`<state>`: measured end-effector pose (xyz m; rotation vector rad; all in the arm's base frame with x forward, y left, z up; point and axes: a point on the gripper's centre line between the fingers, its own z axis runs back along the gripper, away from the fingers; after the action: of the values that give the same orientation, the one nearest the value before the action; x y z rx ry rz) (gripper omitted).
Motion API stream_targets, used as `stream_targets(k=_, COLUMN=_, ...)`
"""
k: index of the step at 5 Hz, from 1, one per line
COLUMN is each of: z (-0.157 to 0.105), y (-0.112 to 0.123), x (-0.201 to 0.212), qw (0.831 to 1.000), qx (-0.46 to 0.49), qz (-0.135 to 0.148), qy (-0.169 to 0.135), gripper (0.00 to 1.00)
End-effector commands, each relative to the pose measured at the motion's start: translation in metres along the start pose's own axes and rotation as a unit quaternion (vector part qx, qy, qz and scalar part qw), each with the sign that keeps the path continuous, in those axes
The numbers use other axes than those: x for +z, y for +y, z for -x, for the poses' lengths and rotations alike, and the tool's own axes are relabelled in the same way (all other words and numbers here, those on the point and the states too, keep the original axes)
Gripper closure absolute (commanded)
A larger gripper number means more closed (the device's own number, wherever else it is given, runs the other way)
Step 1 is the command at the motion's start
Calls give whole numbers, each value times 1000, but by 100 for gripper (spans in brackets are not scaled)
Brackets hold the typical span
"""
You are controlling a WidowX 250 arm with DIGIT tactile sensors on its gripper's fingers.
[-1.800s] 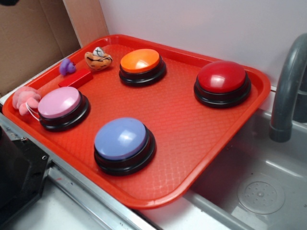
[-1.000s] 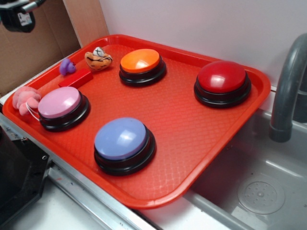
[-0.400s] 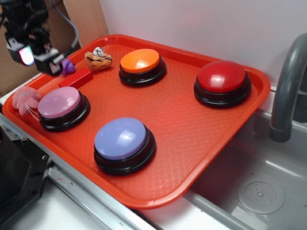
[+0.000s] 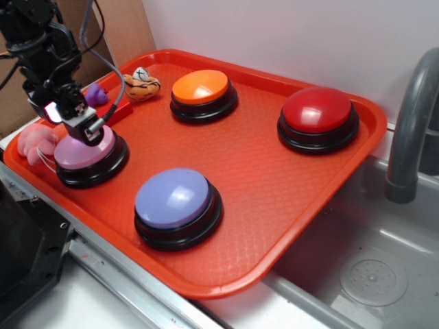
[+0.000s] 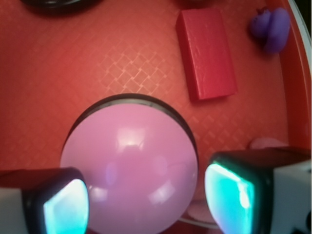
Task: Push the pink button.
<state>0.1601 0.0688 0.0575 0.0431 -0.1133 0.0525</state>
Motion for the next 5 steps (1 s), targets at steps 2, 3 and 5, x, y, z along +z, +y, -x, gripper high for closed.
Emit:
stream_targets(k=2, z=-10, y=-5, x=-16, qw=1000, qx=-25, qz=0, qy=14, gripper=0)
stream_targets(k=3, z=-9, y=-4, x=-16, qw=1000, qx=-22, qz=3, qy=18, gripper=0)
stream_targets(k=5, z=-10, y=6, x=17, qw=1000, qx=-7, qz=-20, qy=-3, gripper=0)
